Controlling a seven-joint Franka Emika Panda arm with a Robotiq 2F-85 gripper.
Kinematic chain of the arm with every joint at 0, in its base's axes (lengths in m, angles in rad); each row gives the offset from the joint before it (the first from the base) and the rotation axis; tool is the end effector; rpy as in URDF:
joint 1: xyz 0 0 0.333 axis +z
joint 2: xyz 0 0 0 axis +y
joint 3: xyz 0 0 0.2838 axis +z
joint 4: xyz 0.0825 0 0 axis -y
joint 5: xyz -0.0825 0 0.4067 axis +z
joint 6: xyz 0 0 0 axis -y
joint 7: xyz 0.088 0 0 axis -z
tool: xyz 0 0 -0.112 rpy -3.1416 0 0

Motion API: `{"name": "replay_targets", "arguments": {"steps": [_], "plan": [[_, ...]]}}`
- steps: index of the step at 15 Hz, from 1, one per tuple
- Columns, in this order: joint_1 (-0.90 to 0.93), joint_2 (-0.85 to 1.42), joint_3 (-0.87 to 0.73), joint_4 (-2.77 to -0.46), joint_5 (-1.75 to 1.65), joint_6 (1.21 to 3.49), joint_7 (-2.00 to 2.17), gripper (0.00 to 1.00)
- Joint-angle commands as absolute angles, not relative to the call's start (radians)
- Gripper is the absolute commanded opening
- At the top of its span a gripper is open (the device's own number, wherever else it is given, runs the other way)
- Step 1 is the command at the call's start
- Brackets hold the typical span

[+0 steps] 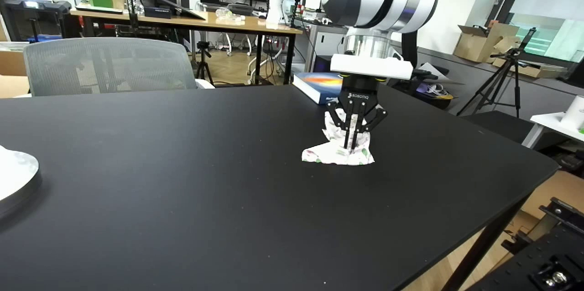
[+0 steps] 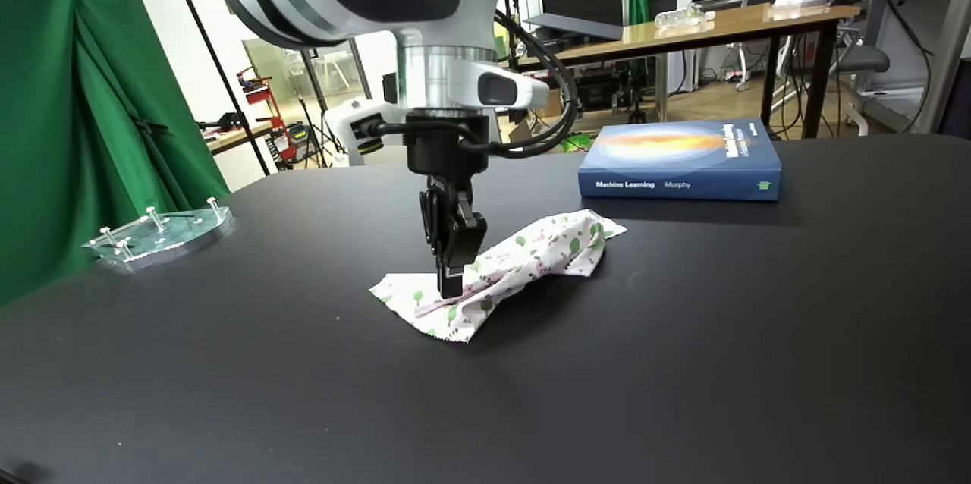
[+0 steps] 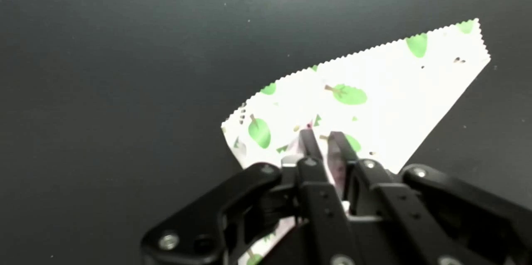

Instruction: Unfold the cloth on the table

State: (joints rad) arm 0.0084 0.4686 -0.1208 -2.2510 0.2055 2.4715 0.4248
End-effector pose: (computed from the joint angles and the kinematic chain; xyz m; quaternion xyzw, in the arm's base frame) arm 0.4983 -0.0633 0.0834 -0.9310 0.3439 0.1219 0.0068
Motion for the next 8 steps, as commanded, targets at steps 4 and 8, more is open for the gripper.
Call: {"name": "replay_targets", "arguments": {"steps": [4, 8], "plan": [[0.039, 0.458, -0.118, -2.247, 0.179, 2.529, 0.441, 0.67], [0.053, 0.461, -0.116, -2.25, 0.174, 2.537, 0.442, 0.93]]}}
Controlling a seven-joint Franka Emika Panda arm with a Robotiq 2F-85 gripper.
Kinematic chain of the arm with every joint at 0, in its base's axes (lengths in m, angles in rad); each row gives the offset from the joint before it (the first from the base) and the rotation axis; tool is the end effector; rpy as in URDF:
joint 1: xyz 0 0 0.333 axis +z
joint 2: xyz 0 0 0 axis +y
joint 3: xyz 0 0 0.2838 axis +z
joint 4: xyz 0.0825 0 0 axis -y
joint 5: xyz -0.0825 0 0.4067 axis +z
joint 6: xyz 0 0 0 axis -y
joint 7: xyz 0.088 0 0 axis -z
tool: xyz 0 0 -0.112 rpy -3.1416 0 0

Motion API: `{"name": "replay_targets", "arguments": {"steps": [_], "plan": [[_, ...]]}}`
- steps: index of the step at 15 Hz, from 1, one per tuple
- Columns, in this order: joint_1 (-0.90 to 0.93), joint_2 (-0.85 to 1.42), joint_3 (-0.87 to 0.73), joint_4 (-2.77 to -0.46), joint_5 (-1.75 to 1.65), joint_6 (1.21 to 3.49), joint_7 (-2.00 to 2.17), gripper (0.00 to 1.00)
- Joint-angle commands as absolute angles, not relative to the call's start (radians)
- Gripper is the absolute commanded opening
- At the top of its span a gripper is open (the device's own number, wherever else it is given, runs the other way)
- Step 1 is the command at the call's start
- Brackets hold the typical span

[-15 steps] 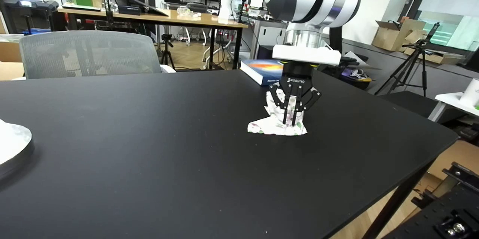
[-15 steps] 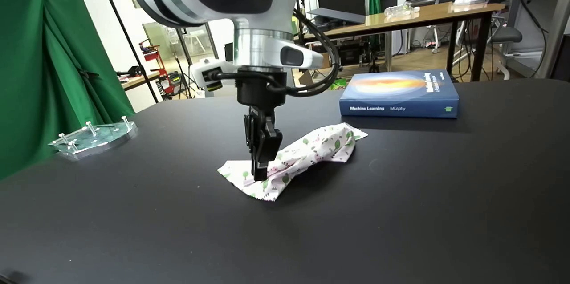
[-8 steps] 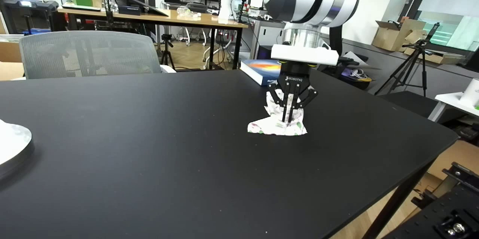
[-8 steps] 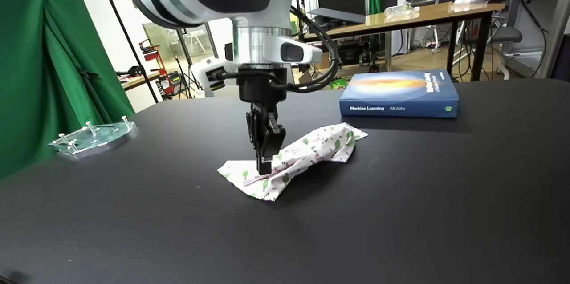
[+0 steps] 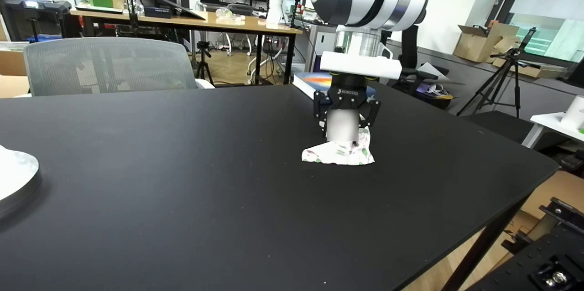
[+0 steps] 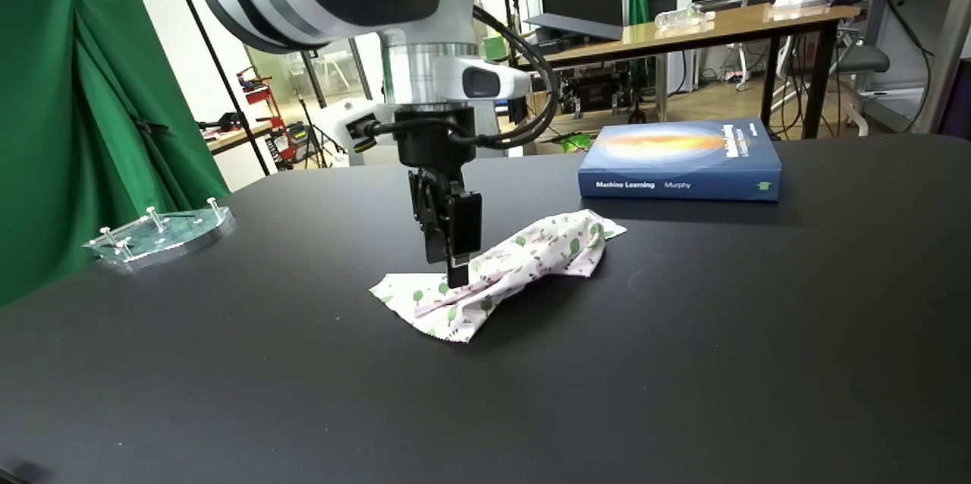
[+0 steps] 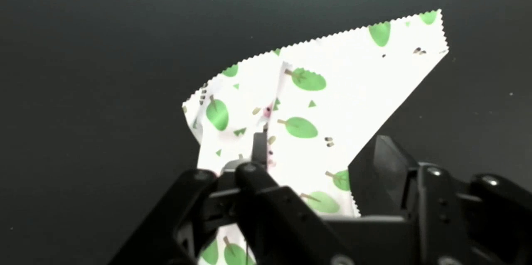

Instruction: Unfold the cloth on the table

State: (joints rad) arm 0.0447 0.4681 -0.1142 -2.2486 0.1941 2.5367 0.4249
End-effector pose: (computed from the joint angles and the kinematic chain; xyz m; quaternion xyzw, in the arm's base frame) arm 0.5099 -0.0436 0.0883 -0.9429 0.3209 0.0886 0.0062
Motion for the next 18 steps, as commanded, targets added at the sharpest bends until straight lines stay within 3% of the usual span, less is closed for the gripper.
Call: {"name": "replay_targets", "arguments": {"steps": [1, 3, 11, 18], "plan": [[0.053, 0.461, -0.114, -2.252, 0.177, 2.538, 0.441, 0.51], [0.052, 0.462, -0.115, -2.254, 0.179, 2.535, 0.437, 0.55], [0.051, 0.466, -0.117, -2.257, 0.179, 2.536, 0.437, 0.02], [0.05, 0.464, -0.118, -2.259, 0.178, 2.533, 0.436, 0.0]]}}
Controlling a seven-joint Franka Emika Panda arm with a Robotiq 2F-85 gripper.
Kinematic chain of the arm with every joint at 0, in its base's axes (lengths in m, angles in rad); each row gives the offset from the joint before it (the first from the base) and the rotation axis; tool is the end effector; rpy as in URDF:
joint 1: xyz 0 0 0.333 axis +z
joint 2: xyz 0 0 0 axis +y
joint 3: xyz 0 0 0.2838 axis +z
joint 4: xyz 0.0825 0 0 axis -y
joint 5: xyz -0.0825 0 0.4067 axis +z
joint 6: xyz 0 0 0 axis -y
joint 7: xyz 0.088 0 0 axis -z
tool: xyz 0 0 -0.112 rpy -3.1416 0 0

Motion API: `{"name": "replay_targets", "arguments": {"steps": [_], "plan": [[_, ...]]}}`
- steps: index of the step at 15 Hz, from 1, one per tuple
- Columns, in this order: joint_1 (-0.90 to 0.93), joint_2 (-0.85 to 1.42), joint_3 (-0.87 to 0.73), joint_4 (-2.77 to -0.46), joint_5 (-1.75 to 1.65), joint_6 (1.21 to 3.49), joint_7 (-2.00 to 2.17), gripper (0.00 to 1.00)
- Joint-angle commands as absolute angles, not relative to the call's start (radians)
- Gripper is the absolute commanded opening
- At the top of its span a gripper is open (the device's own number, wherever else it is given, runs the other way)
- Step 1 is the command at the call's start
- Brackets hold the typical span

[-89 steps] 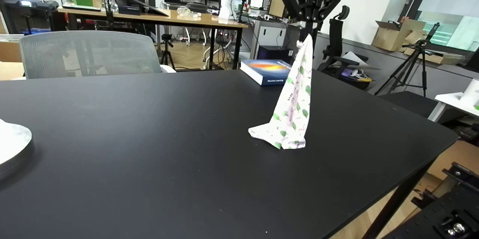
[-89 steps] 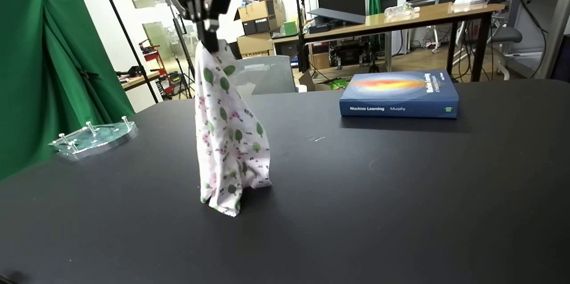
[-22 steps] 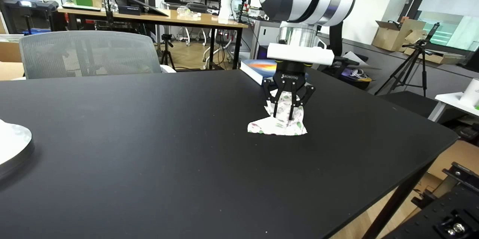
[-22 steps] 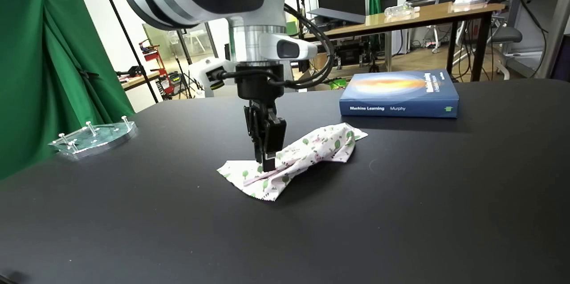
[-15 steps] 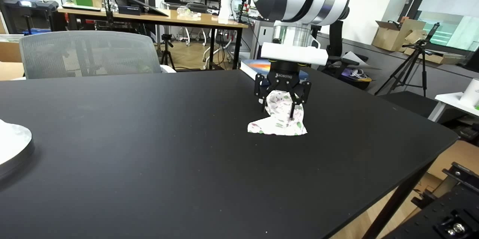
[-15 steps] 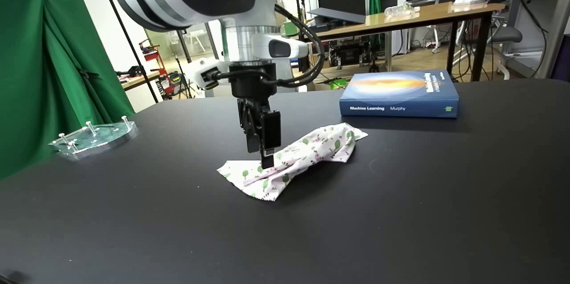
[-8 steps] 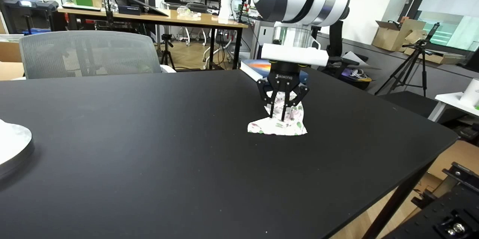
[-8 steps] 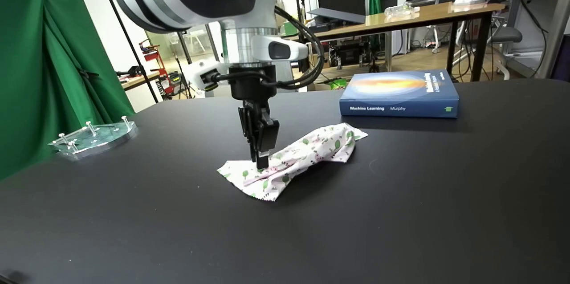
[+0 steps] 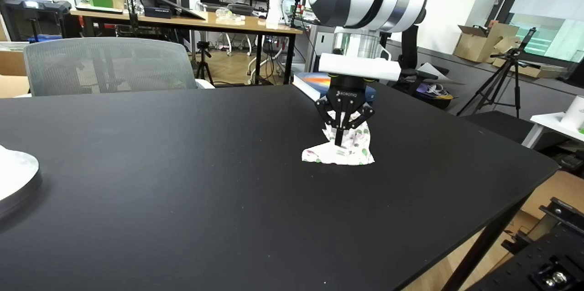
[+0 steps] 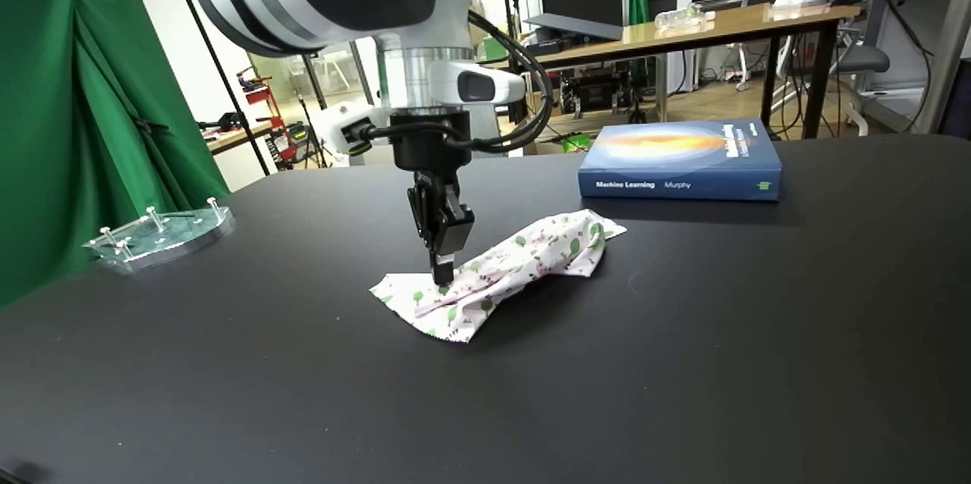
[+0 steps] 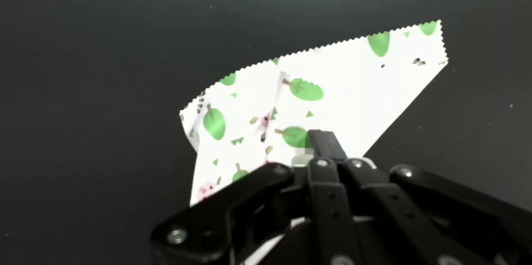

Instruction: Unfold the cloth on the table

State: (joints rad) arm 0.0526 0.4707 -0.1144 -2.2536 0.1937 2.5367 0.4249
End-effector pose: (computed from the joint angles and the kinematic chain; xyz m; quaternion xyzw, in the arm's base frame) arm 0.5072 -0.0396 0.0854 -0.9438 0.3173 0.0922 0.0046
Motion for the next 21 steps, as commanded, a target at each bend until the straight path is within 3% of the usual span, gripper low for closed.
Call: {"name": "replay_targets", "arguments": {"steps": [1, 2, 3, 11, 13, 14, 19, 21], "plan": [[0.049, 0.465, -0.117, -2.258, 0.177, 2.53, 0.432, 0.0], [0.044, 0.465, -0.112, -2.258, 0.184, 2.528, 0.424, 0.26], [0.044, 0.466, -0.113, -2.258, 0.182, 2.527, 0.424, 0.27], [0.042, 0.491, -0.115, -2.254, 0.181, 2.526, 0.417, 0.8], [0.038, 0.495, -0.113, -2.256, 0.186, 2.532, 0.413, 0.41], [0.037, 0.494, -0.114, -2.258, 0.187, 2.536, 0.412, 0.41], [0.036, 0.48, -0.115, -2.265, 0.186, 2.543, 0.412, 0.07], [0.041, 0.474, -0.118, -2.268, 0.179, 2.54, 0.416, 0.0]]}}
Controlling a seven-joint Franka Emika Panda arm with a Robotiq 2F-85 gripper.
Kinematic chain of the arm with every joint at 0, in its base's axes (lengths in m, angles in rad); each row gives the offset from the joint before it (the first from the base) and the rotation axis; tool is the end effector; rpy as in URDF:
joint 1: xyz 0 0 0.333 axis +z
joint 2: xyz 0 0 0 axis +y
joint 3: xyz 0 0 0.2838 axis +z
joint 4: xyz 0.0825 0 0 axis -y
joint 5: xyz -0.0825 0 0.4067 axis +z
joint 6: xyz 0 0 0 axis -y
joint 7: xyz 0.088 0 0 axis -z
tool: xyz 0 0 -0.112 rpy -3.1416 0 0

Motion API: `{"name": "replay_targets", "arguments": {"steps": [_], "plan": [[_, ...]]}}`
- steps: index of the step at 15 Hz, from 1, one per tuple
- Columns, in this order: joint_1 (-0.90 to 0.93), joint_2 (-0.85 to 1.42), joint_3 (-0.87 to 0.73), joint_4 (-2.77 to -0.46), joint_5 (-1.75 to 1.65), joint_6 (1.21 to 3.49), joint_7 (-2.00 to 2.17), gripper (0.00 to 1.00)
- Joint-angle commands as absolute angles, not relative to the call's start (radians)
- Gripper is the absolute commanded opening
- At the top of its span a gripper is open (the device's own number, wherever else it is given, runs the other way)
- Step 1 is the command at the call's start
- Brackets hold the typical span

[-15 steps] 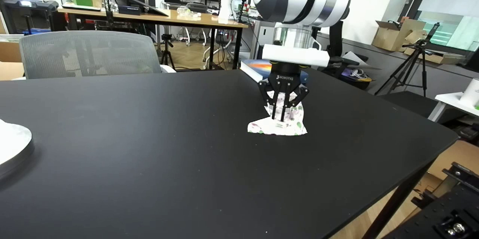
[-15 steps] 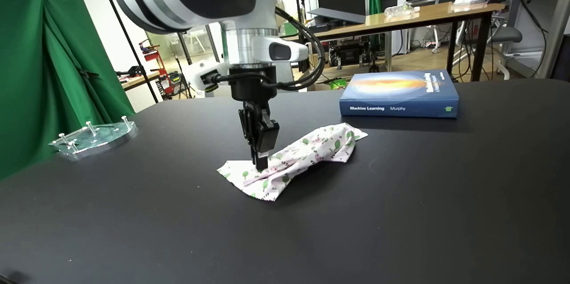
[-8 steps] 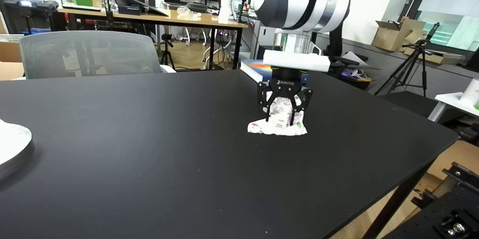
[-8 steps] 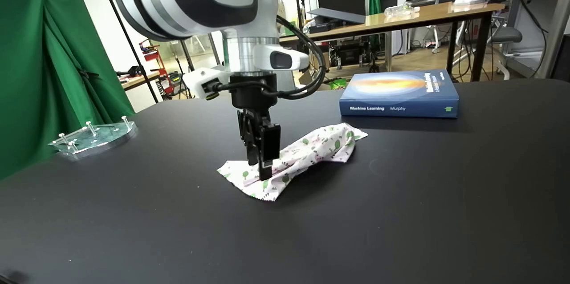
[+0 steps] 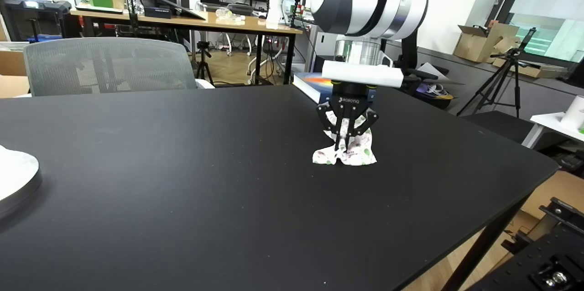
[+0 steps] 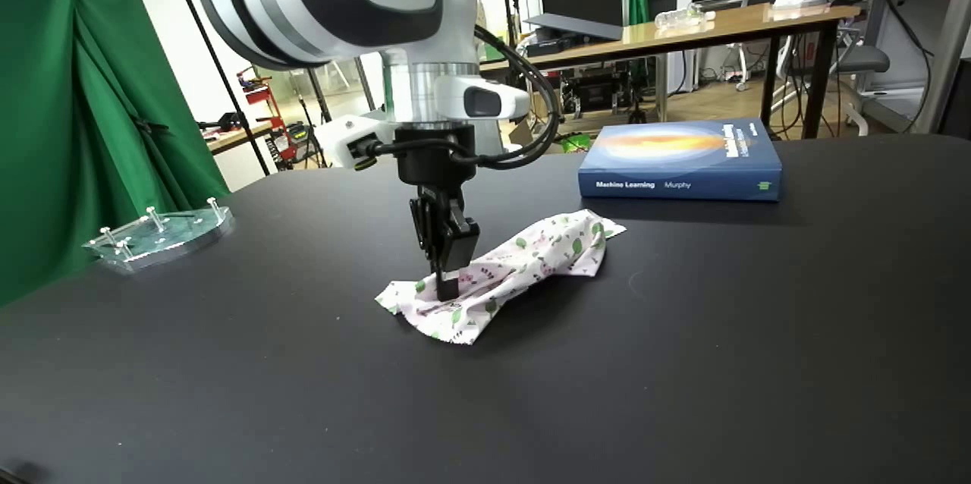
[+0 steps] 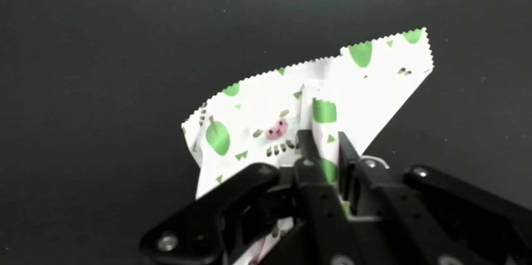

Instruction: Unfold the cloth on the table

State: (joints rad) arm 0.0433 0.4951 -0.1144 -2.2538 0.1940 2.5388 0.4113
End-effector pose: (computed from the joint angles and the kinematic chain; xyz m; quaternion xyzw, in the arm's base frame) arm 0.5008 -0.0447 0.0732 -0.9434 0.3155 0.1025 0.0015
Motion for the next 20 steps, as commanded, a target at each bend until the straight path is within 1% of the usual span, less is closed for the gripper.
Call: {"name": "replay_targets", "arguments": {"steps": [1, 5, 8, 11, 16, 20], "plan": [[0.043, 0.471, -0.12, -2.27, 0.175, 2.54, 0.417, 0.0], [0.066, 0.46, -0.141, -2.266, 0.129, 2.513, 0.436, 0.01], [0.123, 0.421, -0.179, -2.26, -0.043, 2.422, 0.428, 0.01], [0.179, 0.331, -0.189, -2.27, -0.216, 2.346, 0.446, 0.01], [0.197, 0.198, -0.128, -2.264, -0.401, 2.267, 0.444, 0.01], [0.169, 0.213, -0.058, -2.235, -0.377, 2.251, 0.364, 0.01]]}}
